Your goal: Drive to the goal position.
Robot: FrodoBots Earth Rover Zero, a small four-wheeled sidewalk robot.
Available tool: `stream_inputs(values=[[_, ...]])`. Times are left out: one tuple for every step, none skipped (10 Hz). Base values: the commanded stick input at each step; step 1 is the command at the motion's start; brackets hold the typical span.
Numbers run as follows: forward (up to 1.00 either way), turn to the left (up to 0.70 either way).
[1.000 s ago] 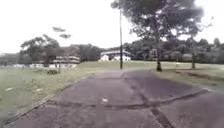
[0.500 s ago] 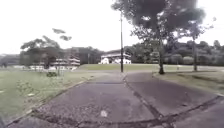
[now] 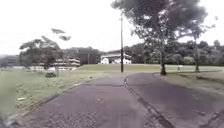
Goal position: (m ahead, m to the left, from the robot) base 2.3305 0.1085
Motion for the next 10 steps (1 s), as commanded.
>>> stream_inputs(values=[[0.7, 0.0], [0.7, 0.0], [0.7, 0.0], [0.7, 0.0], [0.7, 0.0], [0.7, 0.0], [0.7, 0.0], [0.7, 0.0], [0.7, 0.0], [0.7, 0.0]])
